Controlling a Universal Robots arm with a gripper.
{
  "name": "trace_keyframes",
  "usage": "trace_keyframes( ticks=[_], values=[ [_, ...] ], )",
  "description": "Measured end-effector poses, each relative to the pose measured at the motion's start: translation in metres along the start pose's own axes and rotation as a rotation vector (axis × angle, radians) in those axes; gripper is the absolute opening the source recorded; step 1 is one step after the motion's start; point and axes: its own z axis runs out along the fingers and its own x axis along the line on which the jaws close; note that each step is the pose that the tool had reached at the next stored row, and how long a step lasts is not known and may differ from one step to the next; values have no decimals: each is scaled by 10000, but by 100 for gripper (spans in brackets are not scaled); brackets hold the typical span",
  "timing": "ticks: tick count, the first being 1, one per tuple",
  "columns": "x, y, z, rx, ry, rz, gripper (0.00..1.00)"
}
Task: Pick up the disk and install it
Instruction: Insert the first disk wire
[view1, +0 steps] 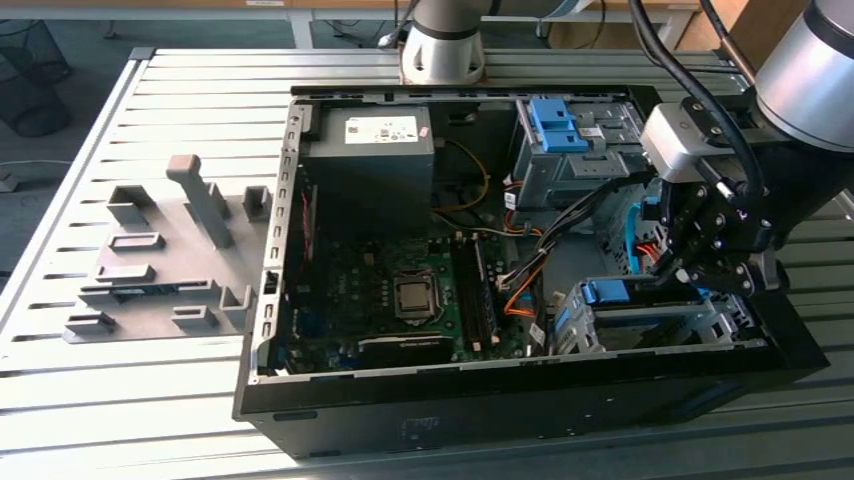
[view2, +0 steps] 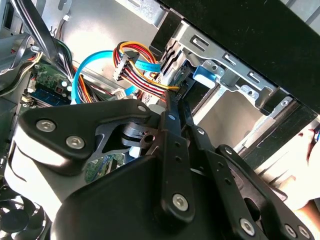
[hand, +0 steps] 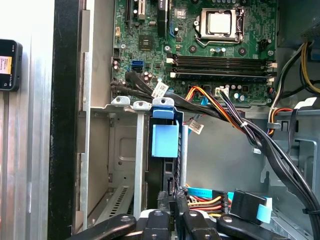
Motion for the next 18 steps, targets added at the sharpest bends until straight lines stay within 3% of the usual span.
trace_keyframes(
  ticks=[2, 7, 16, 18],
  values=[
    [0, 0, 0, 0, 1, 1, 24],
    [0, 0, -9, 0, 2, 1, 24],
    [0, 0, -124, -6, -1, 0, 24],
    [0, 0, -125, -7, -2, 0, 16]
  ],
)
